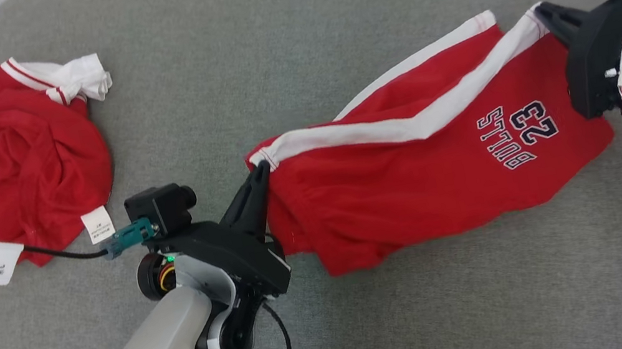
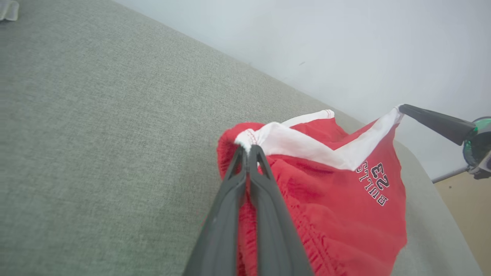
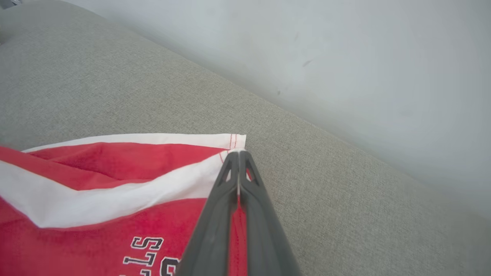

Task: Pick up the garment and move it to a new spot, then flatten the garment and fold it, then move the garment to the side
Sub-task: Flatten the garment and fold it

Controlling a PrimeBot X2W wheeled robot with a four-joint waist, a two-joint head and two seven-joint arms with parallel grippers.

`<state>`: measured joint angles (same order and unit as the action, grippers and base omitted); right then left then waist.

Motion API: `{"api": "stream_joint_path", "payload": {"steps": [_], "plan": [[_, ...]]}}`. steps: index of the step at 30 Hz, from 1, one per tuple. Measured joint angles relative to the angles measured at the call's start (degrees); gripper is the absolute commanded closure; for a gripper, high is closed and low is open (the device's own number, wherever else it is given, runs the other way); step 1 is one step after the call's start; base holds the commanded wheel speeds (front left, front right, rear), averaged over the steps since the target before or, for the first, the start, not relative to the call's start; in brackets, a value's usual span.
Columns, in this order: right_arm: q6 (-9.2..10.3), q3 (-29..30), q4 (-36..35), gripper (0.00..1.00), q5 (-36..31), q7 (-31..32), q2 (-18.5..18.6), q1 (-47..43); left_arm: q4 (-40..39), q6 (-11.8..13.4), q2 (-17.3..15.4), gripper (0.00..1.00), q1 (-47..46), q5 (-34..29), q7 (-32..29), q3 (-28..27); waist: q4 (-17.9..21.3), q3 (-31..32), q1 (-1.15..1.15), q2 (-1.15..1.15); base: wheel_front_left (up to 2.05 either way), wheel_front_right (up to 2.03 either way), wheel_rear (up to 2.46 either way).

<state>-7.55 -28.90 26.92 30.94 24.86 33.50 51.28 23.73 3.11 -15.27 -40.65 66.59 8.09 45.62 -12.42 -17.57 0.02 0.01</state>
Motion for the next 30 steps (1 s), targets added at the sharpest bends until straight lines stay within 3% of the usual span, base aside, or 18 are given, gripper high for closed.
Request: {"api": "stream_joint_path", "payload": {"steps": [6, 17, 18, 19, 20, 26, 30], "plan": [[0.0, -0.7, 7.4, 1.0, -1.8, -3.0, -1.8, 4.7, 3.8, -1.0, 2.1, 1.0, -2.5, -0.2, 0.5, 0.0, -1.9, -2.9, 0.0, 0.0, 0.0, 0.0, 0.0], [0.0, 3.3, 19.9, 1.0, -6.4, -8.8, -6.8, 11.3, 7.0, -3.1, 4.3, 1.0, -4.2, -0.6, 2.2, 0.6, -4.4, -5.3, -0.01, 0.0, 0.0, 0.0, 0.0], [0.0, 3.8, 20.9, 0.27, -6.6, -9.3, -7.3, 11.8, 7.3, -3.1, 4.4, 0.8, -4.3, -0.8, 2.5, 0.6, -4.6, -5.4, -0.01, 0.0, 0.0, 0.0, 0.0], [0.0, 4.2, 22.0, 0.0, -6.7, -9.6, -7.6, 12.1, 7.6, -3.1, 4.6, 0.18, -4.4, -1.0, 2.6, 0.6, -4.8, -5.4, -0.01, 0.0, 0.0, 0.0, 0.0], [0.0, 4.4, 22.8, 0.0, -6.8, -9.8, -8.0, 12.2, 7.8, -3.1, 4.8, 0.0, -4.4, -1.2, 3.2, 0.5, -4.9, -5.4, -0.01, 0.0, 0.0, 0.0, 0.0], [0.0, 5.1, 26.5, 0.0, -7.0, -11.3, -9.7, 12.2, 9.1, -3.1, 4.8, 0.0, -4.9, -2.8, 5.2, -0.1, -5.1, -4.2, -0.01, -0.01, 0.0, 0.0, 0.0], [0.0, 5.5, 28.2, 0.0, -6.1, -10.1, -10.3, 12.2, 7.7, -3.1, 3.1, 0.0, -3.5, -5.9, 6.5, -1.8, -4.7, -2.7, -0.01, 0.0, 0.0, 0.0, 0.0]]}}
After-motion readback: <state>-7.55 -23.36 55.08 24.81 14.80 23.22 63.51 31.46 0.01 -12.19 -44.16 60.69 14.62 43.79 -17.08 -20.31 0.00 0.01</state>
